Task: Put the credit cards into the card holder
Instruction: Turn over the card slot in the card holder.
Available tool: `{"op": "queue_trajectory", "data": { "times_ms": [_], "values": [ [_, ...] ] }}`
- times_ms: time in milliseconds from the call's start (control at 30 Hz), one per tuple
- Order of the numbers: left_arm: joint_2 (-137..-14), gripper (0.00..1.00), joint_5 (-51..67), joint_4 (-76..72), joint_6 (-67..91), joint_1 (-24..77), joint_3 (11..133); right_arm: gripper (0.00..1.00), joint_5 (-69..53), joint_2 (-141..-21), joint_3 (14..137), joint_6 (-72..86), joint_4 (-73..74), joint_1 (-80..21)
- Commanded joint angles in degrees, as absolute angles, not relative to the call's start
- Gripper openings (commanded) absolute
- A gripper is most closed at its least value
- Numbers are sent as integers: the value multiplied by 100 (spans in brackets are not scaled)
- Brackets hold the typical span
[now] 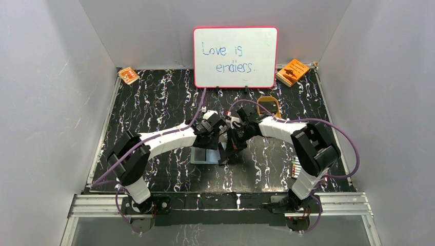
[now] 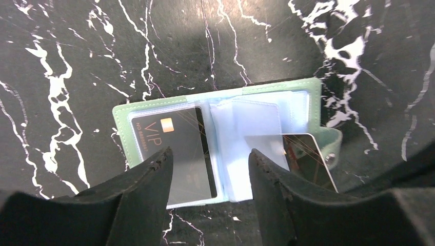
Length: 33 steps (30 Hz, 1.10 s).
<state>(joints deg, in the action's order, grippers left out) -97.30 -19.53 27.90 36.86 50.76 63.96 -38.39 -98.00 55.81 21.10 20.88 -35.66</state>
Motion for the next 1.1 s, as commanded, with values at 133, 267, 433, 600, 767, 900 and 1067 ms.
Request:
{"op": "queue_trajectory", "data": {
  "times_ms": [133, 267, 433, 600, 767, 900, 1067],
  "values": [
    [-8564, 59, -2443, 3297, 3811, 5045, 6595, 0, -4010, -9805, 5779, 2349, 1852, -3755],
    [-8114, 61, -2622, 3295, 3999, 5019, 6243, 0, -3945, -9856, 5867, 2500, 1757, -3902],
    [-7665, 63, -2671, 3184, 4202, 5012, 5787, 0, -3901, -9932, 5900, 2765, 1472, -4081],
    [-7482, 63, -2582, 3028, 4347, 5001, 5432, 0, -3830, -10159, 5969, 2948, 1345, -4200],
    [-7524, 63, -2547, 2811, 4423, 4993, 5180, 0, -3776, -10281, 6036, 3065, 1266, -4251],
    [-7534, 63, -2753, 2889, 4564, 4985, 5101, 0, -3465, -9913, 6001, 3135, 1318, -4235],
    [-7130, 65, -2880, 2896, 4894, 4772, 4712, 0, -3251, -9266, 5451, 3630, 954, -3947]
  ]
}}
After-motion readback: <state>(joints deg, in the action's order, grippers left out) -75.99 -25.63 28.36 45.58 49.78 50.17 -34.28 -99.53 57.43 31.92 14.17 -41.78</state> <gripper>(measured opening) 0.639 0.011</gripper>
